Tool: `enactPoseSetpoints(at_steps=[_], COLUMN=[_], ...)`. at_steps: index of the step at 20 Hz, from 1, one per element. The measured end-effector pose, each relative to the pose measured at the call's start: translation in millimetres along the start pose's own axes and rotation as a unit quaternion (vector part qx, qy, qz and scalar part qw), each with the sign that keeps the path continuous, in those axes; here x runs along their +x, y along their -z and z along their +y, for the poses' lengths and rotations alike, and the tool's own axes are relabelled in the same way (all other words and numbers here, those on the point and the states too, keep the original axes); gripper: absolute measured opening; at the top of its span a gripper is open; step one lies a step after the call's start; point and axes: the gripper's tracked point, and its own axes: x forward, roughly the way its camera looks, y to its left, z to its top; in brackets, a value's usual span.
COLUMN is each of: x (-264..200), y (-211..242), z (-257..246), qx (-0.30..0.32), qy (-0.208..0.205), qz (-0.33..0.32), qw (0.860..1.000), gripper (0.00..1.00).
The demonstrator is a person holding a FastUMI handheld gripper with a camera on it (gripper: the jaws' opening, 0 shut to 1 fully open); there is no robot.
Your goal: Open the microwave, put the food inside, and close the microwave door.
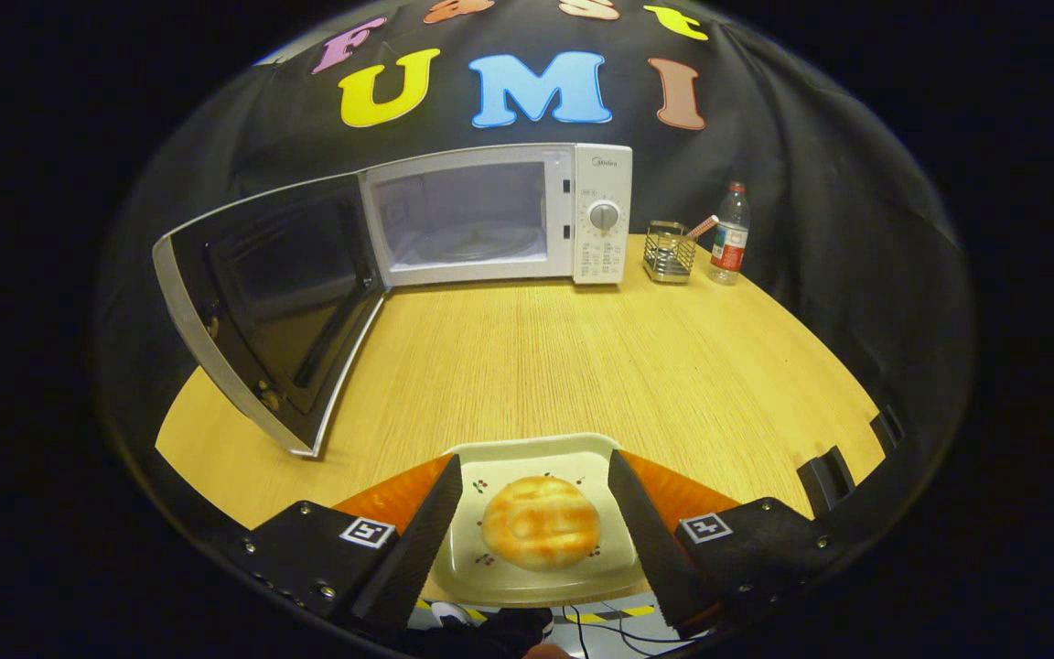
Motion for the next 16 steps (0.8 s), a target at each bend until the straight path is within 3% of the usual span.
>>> enactPoseSetpoints(at_steps=[13,16], x=[30,29], y=[50,49], z=[-1,-1], qx=[0.002,0.001], qy=[-0.002,-0.008], qz=[0.094,0.1], qw=[0.996,0.995], gripper=[0.97,0.89])
